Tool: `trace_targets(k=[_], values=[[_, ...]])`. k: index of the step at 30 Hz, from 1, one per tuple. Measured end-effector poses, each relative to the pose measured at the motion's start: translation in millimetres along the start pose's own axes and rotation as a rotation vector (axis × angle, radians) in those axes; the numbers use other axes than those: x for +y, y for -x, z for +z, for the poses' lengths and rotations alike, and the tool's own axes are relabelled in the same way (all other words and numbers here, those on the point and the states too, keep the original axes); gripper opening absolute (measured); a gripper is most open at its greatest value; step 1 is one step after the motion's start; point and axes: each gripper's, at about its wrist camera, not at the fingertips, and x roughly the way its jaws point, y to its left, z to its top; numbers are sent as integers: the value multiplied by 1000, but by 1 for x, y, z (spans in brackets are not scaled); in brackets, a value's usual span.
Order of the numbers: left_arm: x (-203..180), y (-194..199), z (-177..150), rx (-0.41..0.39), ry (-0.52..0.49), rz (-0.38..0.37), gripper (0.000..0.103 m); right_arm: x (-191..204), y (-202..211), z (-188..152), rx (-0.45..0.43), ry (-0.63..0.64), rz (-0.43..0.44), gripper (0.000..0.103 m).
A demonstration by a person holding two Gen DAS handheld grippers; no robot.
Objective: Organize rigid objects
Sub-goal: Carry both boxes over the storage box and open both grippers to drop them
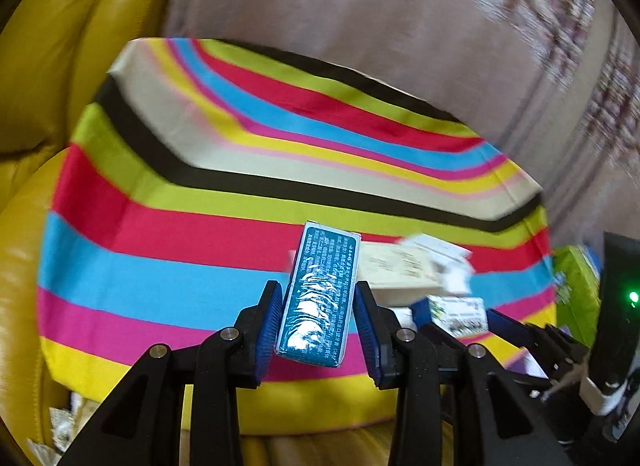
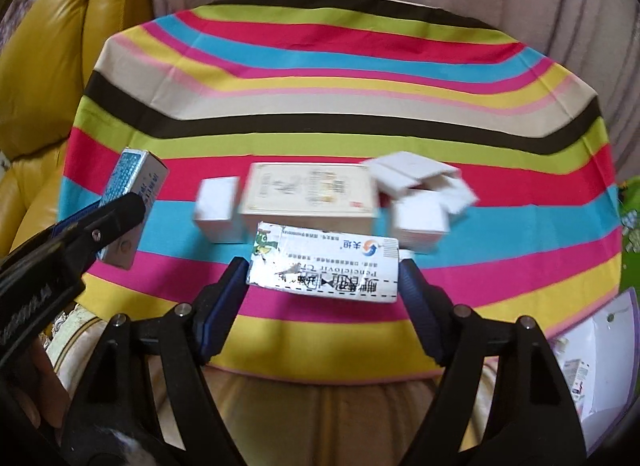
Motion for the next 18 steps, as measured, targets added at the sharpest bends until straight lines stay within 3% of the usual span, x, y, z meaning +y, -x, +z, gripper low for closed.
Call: trace_targets(k=[12, 18], values=[[-128, -19, -18, 104, -234, -176, 38, -116, 31, -26, 15, -194, -111, 78], [-175, -40, -32, 197, -264, -250, 38, -172, 48, -46, 27, -272, -185, 78]])
